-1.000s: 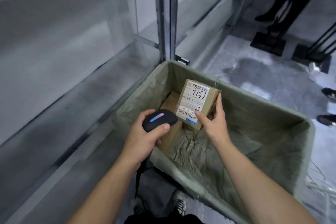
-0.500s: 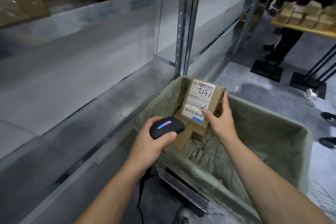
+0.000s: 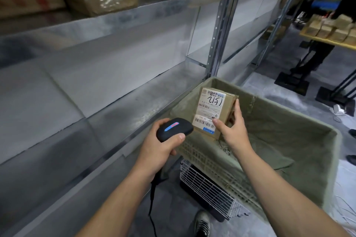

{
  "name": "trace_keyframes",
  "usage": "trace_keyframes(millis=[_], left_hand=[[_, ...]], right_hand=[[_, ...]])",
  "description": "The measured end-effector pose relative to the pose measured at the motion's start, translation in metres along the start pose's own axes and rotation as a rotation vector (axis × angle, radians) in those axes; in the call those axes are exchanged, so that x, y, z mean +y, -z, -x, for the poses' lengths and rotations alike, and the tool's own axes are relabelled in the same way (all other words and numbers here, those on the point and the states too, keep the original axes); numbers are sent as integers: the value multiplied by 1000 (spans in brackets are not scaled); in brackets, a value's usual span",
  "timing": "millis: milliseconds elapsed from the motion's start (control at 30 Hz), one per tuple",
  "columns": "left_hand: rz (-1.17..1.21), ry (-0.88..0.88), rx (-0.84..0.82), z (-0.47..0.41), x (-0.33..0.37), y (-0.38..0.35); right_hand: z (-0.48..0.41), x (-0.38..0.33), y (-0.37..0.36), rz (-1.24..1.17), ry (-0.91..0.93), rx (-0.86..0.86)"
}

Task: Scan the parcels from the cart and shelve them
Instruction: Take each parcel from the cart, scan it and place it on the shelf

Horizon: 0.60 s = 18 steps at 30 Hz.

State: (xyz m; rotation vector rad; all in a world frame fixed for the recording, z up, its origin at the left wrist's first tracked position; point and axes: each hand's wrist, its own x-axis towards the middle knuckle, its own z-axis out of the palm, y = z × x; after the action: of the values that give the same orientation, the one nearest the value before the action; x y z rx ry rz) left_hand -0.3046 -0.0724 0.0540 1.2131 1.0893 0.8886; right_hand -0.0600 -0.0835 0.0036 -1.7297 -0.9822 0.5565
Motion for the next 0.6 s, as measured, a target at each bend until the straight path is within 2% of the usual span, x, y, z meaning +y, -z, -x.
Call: trace_keyframes(millis=[233,600], left_hand=[[30,7,227,23,-4,57],[104,33,594,50,2,132]], right_hand=[[14,-22,-67,14,49,-199],[6,-77,-191,-133,314,-582]])
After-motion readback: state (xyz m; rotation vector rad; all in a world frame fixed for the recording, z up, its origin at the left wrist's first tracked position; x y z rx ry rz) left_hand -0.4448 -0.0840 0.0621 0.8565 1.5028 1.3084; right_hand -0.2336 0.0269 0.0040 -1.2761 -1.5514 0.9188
